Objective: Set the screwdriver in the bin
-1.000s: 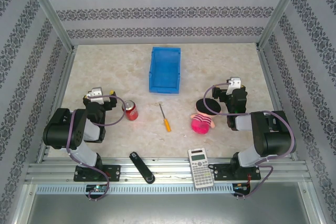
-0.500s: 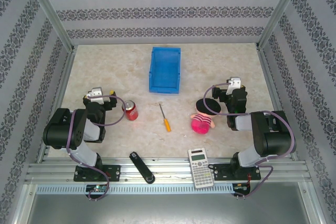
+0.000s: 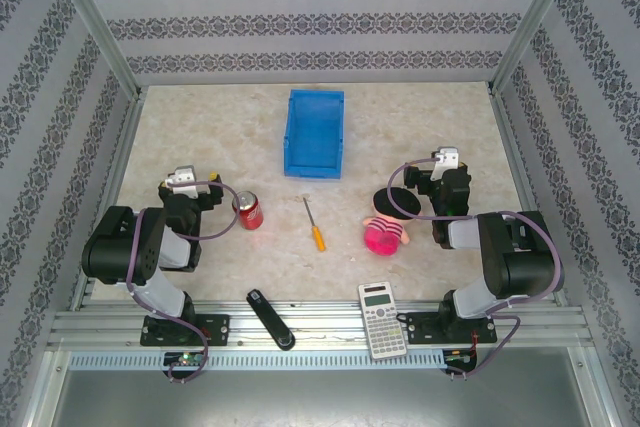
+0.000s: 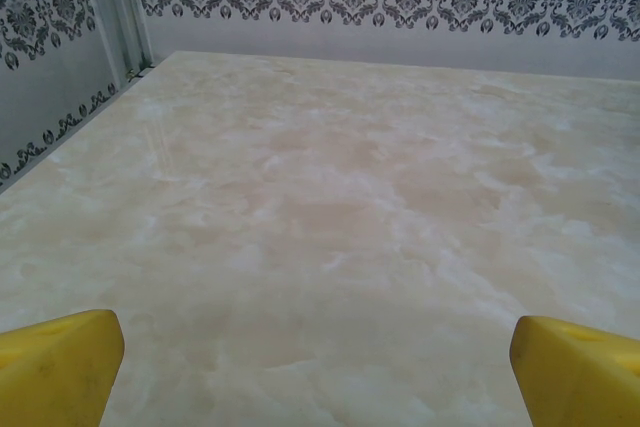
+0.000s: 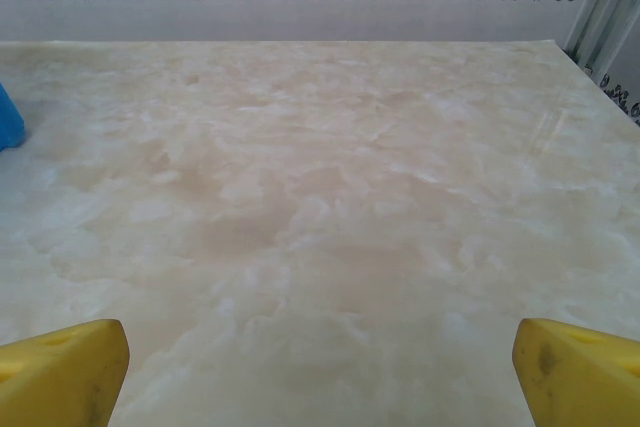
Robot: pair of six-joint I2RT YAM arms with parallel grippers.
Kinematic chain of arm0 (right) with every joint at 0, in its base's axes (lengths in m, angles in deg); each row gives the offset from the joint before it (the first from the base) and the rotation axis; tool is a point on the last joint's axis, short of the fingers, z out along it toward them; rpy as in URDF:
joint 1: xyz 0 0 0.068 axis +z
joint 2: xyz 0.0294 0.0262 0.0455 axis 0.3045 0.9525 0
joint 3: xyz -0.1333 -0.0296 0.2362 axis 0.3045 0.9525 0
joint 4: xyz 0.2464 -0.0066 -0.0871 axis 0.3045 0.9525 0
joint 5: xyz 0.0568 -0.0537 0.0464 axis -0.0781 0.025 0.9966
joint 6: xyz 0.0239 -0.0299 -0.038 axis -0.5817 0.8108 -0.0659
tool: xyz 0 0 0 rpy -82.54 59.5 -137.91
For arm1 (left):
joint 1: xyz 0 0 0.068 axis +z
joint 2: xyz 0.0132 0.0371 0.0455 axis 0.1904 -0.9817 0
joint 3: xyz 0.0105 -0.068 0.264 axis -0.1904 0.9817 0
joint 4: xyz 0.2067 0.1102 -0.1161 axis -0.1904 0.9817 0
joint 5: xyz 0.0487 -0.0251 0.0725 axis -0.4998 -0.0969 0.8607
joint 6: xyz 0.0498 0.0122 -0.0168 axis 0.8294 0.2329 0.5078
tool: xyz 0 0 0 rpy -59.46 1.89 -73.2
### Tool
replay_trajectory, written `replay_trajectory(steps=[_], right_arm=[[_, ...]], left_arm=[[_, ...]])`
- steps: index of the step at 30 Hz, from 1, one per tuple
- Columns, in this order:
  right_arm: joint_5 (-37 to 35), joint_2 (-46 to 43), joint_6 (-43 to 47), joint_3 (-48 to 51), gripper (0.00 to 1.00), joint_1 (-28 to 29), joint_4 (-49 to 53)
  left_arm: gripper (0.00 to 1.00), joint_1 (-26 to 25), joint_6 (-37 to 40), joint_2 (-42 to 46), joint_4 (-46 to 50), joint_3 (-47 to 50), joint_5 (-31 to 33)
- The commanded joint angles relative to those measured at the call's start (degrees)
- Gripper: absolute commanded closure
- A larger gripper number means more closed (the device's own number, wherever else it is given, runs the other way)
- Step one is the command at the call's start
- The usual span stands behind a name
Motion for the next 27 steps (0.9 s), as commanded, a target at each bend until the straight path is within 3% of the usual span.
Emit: replay_trajectory(steps=[1, 10, 14, 17, 20, 27], right_arm=[[0.9, 0.53, -0.52, -0.69, 0.02, -0.44, -1.47], [-0.11, 0.44, -0.71, -0.47, 0.02, -0.36, -1.73], [-0.15, 0.54, -0.66, -0.62, 0.02, -0.47, -1.48], [-1.65, 0.22, -1.1, -0.69, 0.02, -0.27, -1.2], [-5.05, -4.23, -2.53, -2.14, 0.02, -0.45, 5.41], [-9.88, -15.92, -5.8, -5.18, 0.02, -0.36, 19.62]], left_arm=[[0.01, 0.08, -0.21, 1.36, 2.61, -1.79, -1.51], [0.01, -0.13, 1.44, 2.71, 21.13, -10.53, -5.01], [0.01, -0.18, 2.85, 2.4, 21.9, -11.28, -7.99], [0.01, -0.18, 2.29, 3.05, 21.24, -10.75, -6.45], [0.01, -0.18, 1.88, 6.79, 24.53, -10.91, -5.61], [0.01, -0.18, 2.18, 14.36, 46.11, -18.5, -2.72]])
